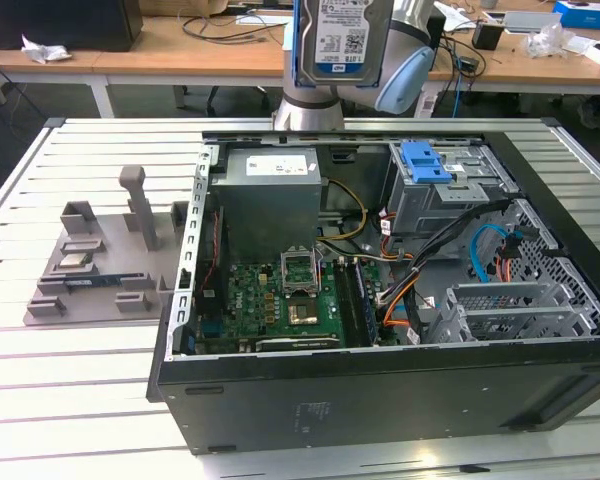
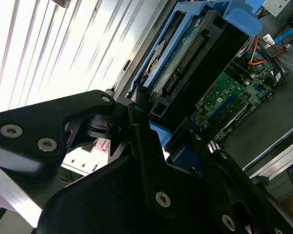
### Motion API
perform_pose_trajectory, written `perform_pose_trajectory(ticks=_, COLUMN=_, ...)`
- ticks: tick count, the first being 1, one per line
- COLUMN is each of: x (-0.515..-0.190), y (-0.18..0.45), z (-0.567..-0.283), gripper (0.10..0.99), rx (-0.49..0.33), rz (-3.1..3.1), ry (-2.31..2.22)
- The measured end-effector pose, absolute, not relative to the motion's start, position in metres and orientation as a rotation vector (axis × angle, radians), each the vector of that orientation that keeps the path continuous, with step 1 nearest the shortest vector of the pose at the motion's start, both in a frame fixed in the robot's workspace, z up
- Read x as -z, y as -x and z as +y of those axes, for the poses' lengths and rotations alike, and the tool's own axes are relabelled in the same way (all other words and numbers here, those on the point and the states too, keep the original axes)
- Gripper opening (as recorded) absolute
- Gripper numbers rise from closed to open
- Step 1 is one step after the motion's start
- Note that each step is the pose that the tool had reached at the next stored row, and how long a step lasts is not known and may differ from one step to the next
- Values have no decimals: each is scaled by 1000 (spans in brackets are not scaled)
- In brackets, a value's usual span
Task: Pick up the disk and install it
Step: 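Pick up the disk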
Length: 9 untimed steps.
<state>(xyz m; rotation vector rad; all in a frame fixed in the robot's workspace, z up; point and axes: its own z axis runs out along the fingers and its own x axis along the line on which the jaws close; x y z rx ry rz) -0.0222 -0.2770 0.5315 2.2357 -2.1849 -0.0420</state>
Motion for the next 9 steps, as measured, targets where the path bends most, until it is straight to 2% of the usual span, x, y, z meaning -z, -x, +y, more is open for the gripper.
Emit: perform_pose_trajectory(ticks=9, x=-531, y=22, z=-296, gripper=369, rx=42, rz=-2185, ry=-2236)
